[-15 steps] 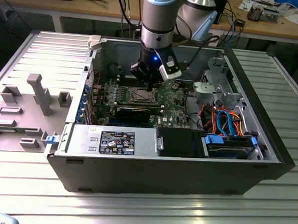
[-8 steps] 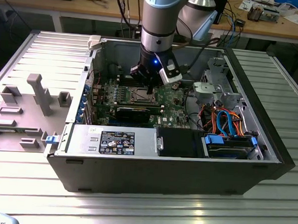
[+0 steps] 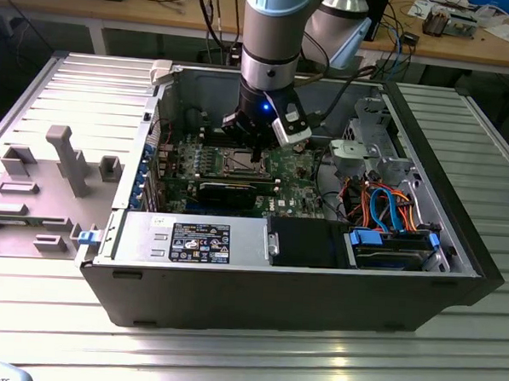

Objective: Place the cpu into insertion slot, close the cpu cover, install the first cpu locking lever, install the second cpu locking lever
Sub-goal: 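Install the second cpu locking lever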

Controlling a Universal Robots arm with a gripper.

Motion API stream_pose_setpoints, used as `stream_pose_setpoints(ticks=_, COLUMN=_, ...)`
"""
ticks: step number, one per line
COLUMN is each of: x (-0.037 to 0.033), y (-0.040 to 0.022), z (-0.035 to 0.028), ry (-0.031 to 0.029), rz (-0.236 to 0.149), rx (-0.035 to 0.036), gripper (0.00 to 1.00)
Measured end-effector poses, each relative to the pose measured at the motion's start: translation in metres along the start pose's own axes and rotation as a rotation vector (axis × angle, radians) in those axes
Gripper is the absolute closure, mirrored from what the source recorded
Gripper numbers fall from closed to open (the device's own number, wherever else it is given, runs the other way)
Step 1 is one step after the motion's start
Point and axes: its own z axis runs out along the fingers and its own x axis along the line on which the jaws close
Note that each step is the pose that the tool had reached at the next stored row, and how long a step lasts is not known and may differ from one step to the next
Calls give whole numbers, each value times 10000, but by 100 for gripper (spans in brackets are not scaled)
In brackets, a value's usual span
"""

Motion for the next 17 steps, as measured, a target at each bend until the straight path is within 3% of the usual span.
stream_pose_setpoints(ticks=3, x=0, y=-1, z=0, ry=-1, rz=10, rx=2, gripper=89)
stream_pose_setpoints(ticks=7, x=0, y=-3, z=1, ry=-26, rz=345, rx=7, gripper=89)
stream_pose_setpoints(ticks=12, x=1, y=-90, z=-1, ry=6, rz=352, rx=6, gripper=89)
stream_pose_setpoints(ticks=17, x=1, y=-97, z=1, ry=10, rz=353, rx=-4, gripper=89)
